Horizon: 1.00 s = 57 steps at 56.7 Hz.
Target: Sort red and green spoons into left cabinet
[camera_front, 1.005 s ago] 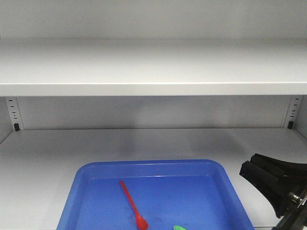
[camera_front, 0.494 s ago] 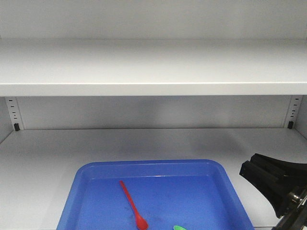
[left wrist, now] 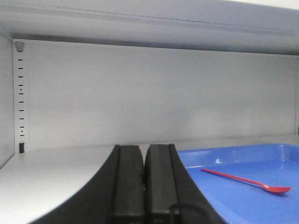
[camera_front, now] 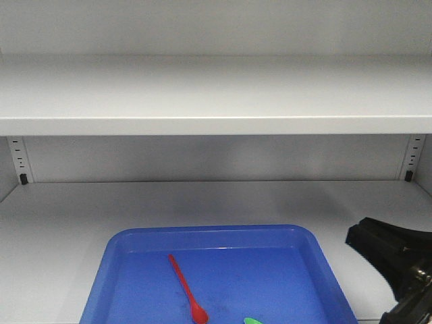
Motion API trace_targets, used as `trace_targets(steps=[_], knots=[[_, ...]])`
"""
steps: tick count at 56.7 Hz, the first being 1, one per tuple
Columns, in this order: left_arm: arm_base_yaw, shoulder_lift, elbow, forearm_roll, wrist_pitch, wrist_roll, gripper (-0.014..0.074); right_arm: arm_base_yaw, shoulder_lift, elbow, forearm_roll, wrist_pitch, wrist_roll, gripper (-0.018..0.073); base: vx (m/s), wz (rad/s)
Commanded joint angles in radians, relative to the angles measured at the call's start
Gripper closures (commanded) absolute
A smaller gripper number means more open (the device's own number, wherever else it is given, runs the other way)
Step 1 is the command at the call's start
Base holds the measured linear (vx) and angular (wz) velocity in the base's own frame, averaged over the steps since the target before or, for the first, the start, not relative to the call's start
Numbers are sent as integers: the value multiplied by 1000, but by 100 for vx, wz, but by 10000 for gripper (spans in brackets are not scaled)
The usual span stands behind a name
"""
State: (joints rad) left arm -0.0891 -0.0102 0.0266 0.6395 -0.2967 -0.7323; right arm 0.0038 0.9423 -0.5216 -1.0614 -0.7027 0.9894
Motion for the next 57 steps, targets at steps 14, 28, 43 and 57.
trace_targets(steps=[14, 28, 43, 57], knots=[[0, -19, -3, -23, -53, -5, 600, -2, -370, 139, 651, 364, -498, 571, 0, 0], [0, -19, -3, -23, -53, -5, 600, -2, -691, 342, 1129, 581, -1085, 568, 0, 0], [0, -19, -3, -23, -53, -5, 600, -2, -978, 561, 1016, 610, -1016, 568, 0, 0], [0, -19, -3, -23, -53, -5, 600, -1, -966, 562, 932, 787, -844, 568, 0, 0]])
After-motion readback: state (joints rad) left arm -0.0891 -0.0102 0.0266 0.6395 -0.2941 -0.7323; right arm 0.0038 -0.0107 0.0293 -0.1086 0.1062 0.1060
